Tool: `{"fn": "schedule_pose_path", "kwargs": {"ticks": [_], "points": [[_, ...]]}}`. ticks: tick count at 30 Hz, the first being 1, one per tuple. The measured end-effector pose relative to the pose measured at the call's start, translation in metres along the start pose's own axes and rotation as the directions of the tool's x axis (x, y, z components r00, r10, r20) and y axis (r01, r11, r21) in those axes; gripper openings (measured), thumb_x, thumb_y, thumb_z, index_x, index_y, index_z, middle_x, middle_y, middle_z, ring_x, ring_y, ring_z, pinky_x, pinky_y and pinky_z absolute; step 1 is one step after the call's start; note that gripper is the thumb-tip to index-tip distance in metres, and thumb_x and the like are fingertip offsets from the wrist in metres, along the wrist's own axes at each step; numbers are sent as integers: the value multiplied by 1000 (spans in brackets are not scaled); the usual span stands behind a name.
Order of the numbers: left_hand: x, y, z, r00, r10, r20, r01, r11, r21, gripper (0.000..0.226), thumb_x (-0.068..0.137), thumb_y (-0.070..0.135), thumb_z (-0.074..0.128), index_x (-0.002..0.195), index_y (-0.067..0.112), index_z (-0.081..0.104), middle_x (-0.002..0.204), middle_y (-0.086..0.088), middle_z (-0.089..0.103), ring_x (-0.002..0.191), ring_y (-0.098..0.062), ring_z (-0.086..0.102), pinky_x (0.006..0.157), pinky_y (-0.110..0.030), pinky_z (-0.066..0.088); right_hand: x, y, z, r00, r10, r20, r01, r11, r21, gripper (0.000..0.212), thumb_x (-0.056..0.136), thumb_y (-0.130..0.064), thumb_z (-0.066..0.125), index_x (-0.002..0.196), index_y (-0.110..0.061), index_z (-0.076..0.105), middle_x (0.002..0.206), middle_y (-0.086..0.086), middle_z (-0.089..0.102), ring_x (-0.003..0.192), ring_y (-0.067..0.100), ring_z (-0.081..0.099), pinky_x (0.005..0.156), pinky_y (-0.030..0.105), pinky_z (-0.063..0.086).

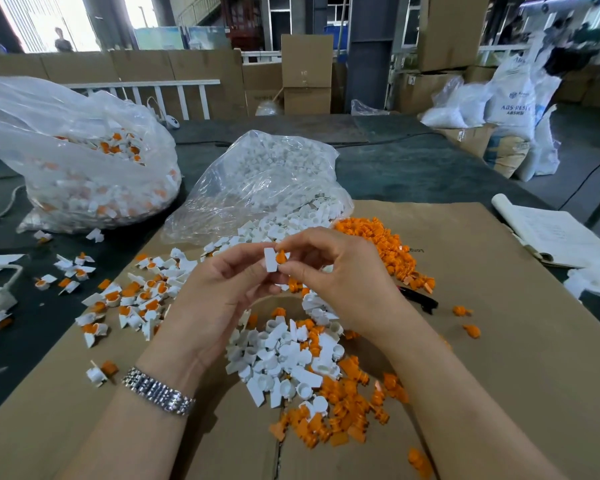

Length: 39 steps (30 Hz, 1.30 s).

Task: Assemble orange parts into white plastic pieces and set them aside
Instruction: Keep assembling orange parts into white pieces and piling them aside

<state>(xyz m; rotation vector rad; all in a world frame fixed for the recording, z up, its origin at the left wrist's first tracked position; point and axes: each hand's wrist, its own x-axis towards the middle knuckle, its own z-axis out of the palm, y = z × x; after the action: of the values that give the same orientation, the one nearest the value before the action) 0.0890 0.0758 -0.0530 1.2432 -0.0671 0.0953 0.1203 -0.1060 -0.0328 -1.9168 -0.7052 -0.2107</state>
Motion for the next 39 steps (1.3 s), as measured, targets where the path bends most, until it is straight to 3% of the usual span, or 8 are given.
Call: {"fn": "schedule_pose_path", "kwargs": {"ticks": [6, 13, 17, 27, 33, 37, 39], "points": [[-2, 4, 5, 999, -7, -40, 4, 998, -64, 9, 79, 17, 82, 88, 14, 80, 93, -20, 77, 85, -29, 76, 76, -30, 62, 1, 0, 3, 991, -105, -77, 94, 986, -140, 19, 88, -14, 75, 107, -16, 74, 90, -4, 69, 82, 9, 64, 79, 26, 54], [-2, 5, 6, 992, -37, -121, 37, 999, -2, 21, 67, 20, 86, 84, 9, 80, 93, -17, 77, 85, -25, 76, 69, -29, 62, 1, 2, 8, 981, -184, -62, 162, 952, -258, 17, 89, -13, 74, 106, -14, 73, 90, -3, 69, 81, 6, 63, 77, 24, 53], [-1, 6, 4, 985, -81, -149, 81, 997, -5, 29, 60, 23, 88, 85, 9, 82, 86, -14, 76, 74, -20, 75, 57, -22, 57, 1, 2, 9, 980, -190, -57, 168, 948, -269, 18, 89, -12, 73, 107, -14, 74, 90, -3, 68, 81, 7, 62, 78, 24, 53], [-2, 5, 5, 983, -115, -141, 110, 993, -46, 20, 60, 13, 87, 78, 11, 79, 81, -14, 74, 67, -20, 73, 56, -23, 58, 1, 2, 10, 985, -170, -25, 157, 952, -264, 21, 89, -11, 74, 109, -13, 74, 92, -1, 68, 83, 9, 64, 81, 30, 55], [0, 5, 5, 982, -112, -153, 107, 993, -40, 11, 65, 5, 83, 72, 13, 79, 78, -14, 74, 64, -20, 72, 57, -22, 58, 0, 1, 12, 990, -142, 8, 139, 950, -278, 21, 90, -13, 72, 111, -15, 73, 94, -4, 67, 84, 6, 62, 82, 25, 53], [0, 6, 5, 979, -99, -180, 91, 995, -51, 13, 60, 7, 85, 69, 15, 80, 80, -13, 75, 65, -19, 72, 58, -21, 58, 4, 4, 0, 999, -20, -41, 5, 946, -324, 23, 93, -21, 69, 117, -22, 68, 99, -7, 65, 85, 3, 60, 82, 21, 52], [0, 7, 4, 974, -106, -198, 93, 993, -73, 14, 58, 8, 86, 68, 17, 81, 82, -12, 76, 65, -18, 72, 58, -21, 57, 5, 12, -13, 984, 119, -133, -170, 852, -495, 26, 96, -32, 63, 120, -23, 62, 110, -4, 62, 93, 7, 58, 84, 26, 50]]}}
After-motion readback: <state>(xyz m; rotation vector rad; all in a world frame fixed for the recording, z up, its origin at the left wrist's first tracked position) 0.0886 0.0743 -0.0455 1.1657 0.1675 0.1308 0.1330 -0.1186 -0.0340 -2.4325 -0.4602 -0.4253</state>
